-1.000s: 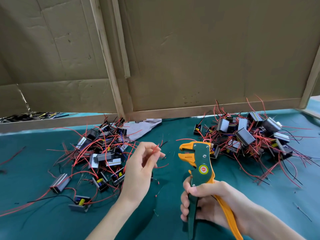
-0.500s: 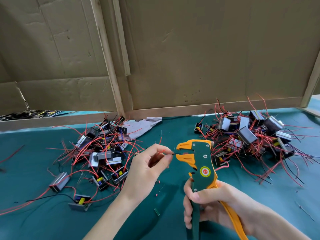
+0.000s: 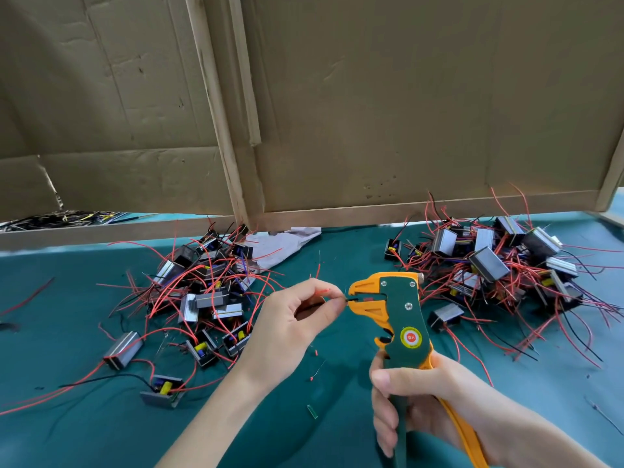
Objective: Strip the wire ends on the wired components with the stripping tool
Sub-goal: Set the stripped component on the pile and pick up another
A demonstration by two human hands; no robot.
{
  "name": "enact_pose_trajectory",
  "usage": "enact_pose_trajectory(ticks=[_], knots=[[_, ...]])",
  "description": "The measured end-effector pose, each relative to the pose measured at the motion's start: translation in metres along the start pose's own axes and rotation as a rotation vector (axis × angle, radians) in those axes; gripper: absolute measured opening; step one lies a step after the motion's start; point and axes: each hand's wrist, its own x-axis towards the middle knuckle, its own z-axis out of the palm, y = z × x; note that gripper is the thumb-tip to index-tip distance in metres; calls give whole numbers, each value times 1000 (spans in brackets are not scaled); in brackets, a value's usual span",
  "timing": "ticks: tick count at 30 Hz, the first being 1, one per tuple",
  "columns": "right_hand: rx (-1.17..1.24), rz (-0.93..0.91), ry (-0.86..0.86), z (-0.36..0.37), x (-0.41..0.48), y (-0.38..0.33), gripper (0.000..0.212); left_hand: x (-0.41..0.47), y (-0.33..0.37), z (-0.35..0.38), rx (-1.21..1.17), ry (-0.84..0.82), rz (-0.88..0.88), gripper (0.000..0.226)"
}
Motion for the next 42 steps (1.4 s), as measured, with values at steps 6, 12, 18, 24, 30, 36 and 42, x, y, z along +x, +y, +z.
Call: enact_pose_trajectory(ticks=[6,12,18,24,30,36,42], knots=[[67,58,310,11,2,7,47,-2,-8,6,-77,-44,-89,7],[243,-98,153,6,9,2,24,-3,-14,7,-51,-27,-108,30],[148,-108,65,0,6,-1,23,-4,-12,2,33,-38,-146,36],[64,-94,-13,-3,4,0,21,-4,-3,3,-13,39,-93,22],[47,-69,-44,-4,3,1,23,-6,2,5,-135,108,-162,9],[30,-62,-88,-4,2,-1,21,-6,3,4,-118,84,-211,6],[8,-55,-111,-3,0,-3,20,-5,8,2,-99,38,-231,20]])
